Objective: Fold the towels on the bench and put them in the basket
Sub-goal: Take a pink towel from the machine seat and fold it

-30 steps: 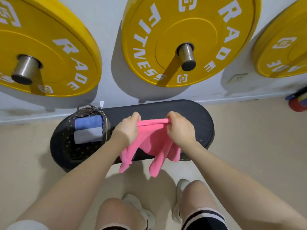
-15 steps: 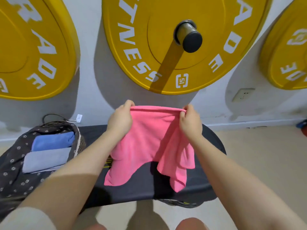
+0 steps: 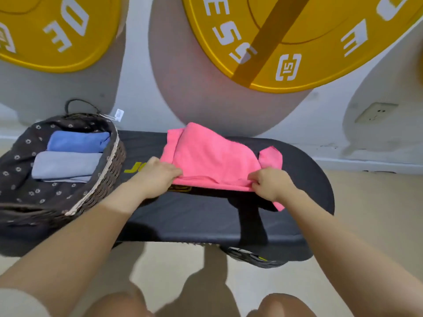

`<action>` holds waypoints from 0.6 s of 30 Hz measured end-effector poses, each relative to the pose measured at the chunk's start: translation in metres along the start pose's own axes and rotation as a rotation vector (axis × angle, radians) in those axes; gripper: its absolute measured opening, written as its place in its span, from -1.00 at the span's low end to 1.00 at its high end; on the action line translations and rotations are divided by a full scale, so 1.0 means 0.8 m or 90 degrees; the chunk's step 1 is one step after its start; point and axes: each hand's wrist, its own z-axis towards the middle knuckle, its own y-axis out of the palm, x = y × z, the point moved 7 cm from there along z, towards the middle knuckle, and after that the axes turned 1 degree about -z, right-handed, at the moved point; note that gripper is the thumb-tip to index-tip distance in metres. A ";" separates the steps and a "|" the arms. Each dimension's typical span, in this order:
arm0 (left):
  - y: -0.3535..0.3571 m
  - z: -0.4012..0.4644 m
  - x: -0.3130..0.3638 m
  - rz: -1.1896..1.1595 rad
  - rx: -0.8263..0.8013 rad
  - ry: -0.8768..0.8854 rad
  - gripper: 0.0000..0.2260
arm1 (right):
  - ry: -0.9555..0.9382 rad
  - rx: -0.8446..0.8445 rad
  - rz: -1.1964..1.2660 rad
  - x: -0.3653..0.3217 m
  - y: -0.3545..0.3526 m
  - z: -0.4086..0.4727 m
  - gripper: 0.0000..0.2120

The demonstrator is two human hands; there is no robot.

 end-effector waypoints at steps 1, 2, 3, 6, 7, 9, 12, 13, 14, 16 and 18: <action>0.021 -0.006 0.007 -0.001 -0.060 -0.003 -0.75 | 0.004 -0.045 -0.002 -0.004 0.016 0.001 -0.74; 0.037 -0.012 0.014 -0.020 -0.098 -0.001 -0.76 | 0.014 -0.091 0.002 -0.004 0.034 0.004 -0.72; 0.044 -0.016 0.019 -0.062 -0.120 -0.010 -0.78 | 0.028 -0.135 0.003 -0.007 0.046 0.003 -0.71; 0.053 -0.028 0.028 -0.239 -0.176 -0.037 -0.88 | 0.096 -0.302 0.040 -0.014 0.074 0.000 -0.62; 0.054 -0.033 0.030 -0.293 -0.208 -0.042 -0.85 | 0.132 -0.383 0.085 -0.019 0.080 -0.007 -0.58; 0.056 -0.045 0.036 -0.426 -0.286 -0.058 -0.80 | 0.152 -0.486 0.142 -0.042 0.079 -0.010 -0.63; 0.053 -0.046 0.019 -0.609 -0.194 -0.139 -0.81 | 0.106 -0.266 0.046 -0.081 0.040 0.038 -0.44; 0.049 -0.042 -0.002 -0.576 -0.070 -0.182 -0.81 | 0.086 -0.140 0.054 -0.098 0.026 0.060 -0.48; 0.049 -0.042 -0.025 -0.522 0.049 -0.233 -0.81 | 0.071 -0.034 0.095 -0.114 0.019 0.079 -0.58; 0.057 -0.045 -0.063 -0.481 0.193 -0.336 -0.76 | 0.044 0.081 0.190 -0.145 0.018 0.109 -0.73; 0.078 -0.039 -0.084 -0.470 0.173 -0.399 -0.69 | 0.034 0.116 0.256 -0.172 0.020 0.132 -0.75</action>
